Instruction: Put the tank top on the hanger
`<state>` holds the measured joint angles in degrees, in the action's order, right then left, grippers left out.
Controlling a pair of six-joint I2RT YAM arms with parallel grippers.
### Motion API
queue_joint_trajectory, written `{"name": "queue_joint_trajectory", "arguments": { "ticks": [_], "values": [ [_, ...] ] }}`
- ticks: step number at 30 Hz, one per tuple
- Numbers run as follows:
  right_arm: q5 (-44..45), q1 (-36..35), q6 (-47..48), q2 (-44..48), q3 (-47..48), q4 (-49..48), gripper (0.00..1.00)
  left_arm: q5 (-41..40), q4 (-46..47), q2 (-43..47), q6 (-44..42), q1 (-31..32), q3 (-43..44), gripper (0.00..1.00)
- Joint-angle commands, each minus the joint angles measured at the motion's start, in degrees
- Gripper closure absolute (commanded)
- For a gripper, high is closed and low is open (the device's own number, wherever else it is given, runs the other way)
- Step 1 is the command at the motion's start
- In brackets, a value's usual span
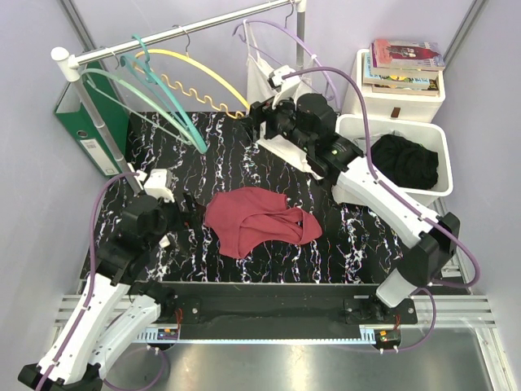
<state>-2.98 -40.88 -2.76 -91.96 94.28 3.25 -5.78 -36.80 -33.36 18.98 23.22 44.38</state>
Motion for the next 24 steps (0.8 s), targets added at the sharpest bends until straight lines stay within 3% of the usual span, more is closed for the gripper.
{"name": "queue_joint_trajectory", "arguments": {
  "ticks": [1,4,10,15,16,24],
  "values": [
    [0.62,-0.34,4.07,-2.51,5.3,-1.58,0.21,1.47,1.46,-0.03,0.09,-0.37,-0.44,0.01],
    [-0.97,-0.34,4.35,-3.92,6.88,-1.57,0.25,1.82,1.46,-0.21,0.09,-0.46,-0.35,0.01],
    [-2.02,-0.34,5.57,-5.59,9.08,-1.49,0.49,1.83,1.55,0.23,0.18,-0.64,-0.44,0.01],
    [-1.15,-0.34,5.67,-6.03,8.9,-1.49,0.93,2.18,1.46,0.49,0.18,-0.9,-0.52,0.01],
    [-1.15,-0.34,5.49,-6.03,8.82,-1.66,0.97,2.18,1.46,0.49,0.26,-0.81,-0.52,0.01],
    [-3.61,-0.34,3.12,-4.98,8.64,-5.96,1.0,2.97,1.46,0.32,0.35,-0.99,-0.52,0.01]
  ]
}}
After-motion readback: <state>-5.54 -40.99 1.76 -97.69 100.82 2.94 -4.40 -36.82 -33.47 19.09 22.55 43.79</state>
